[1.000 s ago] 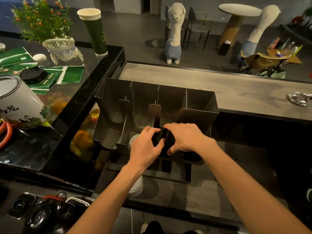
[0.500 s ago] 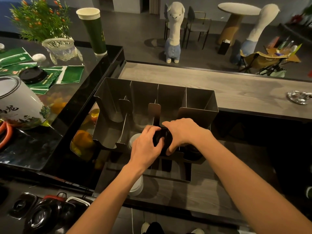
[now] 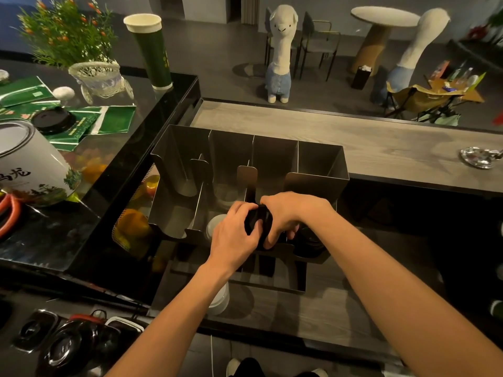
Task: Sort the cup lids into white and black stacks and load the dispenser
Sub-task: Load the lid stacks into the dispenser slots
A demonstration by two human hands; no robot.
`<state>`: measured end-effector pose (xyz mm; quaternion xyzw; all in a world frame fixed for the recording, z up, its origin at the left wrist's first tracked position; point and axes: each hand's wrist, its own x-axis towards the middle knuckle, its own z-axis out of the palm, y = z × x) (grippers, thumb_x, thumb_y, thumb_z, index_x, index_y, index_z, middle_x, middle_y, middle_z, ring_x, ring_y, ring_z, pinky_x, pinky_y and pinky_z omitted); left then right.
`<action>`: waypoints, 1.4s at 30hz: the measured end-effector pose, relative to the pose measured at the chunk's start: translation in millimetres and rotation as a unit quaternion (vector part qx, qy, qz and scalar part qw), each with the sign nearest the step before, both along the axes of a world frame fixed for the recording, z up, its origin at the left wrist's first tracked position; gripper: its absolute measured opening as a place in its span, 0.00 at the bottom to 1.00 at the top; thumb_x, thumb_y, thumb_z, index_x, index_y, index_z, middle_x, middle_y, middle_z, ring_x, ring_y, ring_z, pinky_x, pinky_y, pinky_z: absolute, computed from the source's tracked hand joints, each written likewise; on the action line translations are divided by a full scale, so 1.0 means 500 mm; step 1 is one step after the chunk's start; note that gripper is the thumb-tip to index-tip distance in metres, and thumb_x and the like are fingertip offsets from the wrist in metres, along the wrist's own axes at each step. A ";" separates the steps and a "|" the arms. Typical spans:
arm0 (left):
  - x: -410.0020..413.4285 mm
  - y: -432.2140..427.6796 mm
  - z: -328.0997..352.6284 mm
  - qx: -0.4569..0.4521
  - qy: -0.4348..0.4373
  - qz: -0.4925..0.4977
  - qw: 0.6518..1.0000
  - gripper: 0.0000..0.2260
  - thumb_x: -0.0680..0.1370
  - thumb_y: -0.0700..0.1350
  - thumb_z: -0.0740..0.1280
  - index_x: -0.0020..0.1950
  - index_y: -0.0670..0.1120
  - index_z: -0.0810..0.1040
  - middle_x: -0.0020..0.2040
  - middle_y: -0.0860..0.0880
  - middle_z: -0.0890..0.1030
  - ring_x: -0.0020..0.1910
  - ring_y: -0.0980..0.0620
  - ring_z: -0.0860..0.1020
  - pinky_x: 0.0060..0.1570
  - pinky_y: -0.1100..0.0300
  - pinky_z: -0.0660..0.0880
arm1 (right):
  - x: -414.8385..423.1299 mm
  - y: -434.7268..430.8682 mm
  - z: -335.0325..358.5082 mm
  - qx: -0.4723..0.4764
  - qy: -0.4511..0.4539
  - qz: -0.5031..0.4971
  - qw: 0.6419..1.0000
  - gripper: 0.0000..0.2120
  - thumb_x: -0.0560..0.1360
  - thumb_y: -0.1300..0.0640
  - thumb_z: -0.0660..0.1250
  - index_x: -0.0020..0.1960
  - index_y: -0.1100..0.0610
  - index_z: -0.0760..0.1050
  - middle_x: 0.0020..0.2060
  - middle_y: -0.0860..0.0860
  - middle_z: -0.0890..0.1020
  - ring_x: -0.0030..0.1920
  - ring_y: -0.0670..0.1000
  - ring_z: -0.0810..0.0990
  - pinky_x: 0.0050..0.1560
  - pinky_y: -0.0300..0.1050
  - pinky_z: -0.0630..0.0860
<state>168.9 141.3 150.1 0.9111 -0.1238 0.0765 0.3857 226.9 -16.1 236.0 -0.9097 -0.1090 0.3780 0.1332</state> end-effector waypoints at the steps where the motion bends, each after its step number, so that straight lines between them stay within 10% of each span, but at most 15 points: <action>1: 0.000 0.000 0.000 0.000 0.001 0.000 1.000 0.16 0.80 0.47 0.70 0.67 0.47 0.78 0.63 0.50 0.79 0.54 0.55 0.80 0.48 0.73 0.70 | 0.002 0.002 0.002 -0.001 0.000 0.001 1.000 0.32 0.67 0.51 0.81 0.63 0.49 0.67 0.51 0.51 0.78 0.34 0.50 0.83 0.34 0.38 0.80; 19: 0.002 0.001 -0.007 0.009 0.008 -0.001 1.000 0.17 0.81 0.47 0.70 0.69 0.47 0.76 0.64 0.52 0.77 0.47 0.59 0.76 0.44 0.75 0.68 | -0.056 -0.023 -0.021 -0.044 -0.180 0.029 0.982 0.36 0.74 0.36 0.70 0.75 0.48 0.63 0.55 0.48 0.81 0.35 0.45 0.79 0.52 0.48 0.81; 31: -0.020 0.012 -0.012 -0.053 0.007 -0.001 0.999 0.14 0.81 0.46 0.69 0.67 0.47 0.77 0.62 0.56 0.75 0.42 0.59 0.79 0.42 0.72 0.76 | -0.062 -0.038 -0.022 -0.027 -0.245 0.037 0.968 0.37 0.75 0.36 0.69 0.79 0.48 0.62 0.71 0.50 0.74 0.69 0.54 0.74 0.62 0.50 0.73; 38: -0.011 0.016 -0.023 -0.081 0.005 -0.014 0.997 0.15 0.79 0.42 0.72 0.65 0.47 0.79 0.61 0.54 0.75 0.41 0.57 0.79 0.40 0.68 0.78 | -0.066 -0.034 -0.046 -0.035 -0.232 0.018 0.972 0.35 0.78 0.38 0.66 0.80 0.45 0.57 0.71 0.50 0.75 0.64 0.53 0.78 0.57 0.48 0.76; 42: -0.014 0.011 -0.018 -0.072 0.002 -0.007 0.997 0.14 0.81 0.43 0.70 0.67 0.47 0.77 0.62 0.54 0.75 0.42 0.60 0.78 0.42 0.69 0.77 | -0.068 -0.033 -0.029 -0.025 -0.227 0.016 0.974 0.26 0.83 0.45 0.60 0.79 0.48 0.60 0.69 0.51 0.75 0.43 0.46 0.80 0.51 0.45 0.78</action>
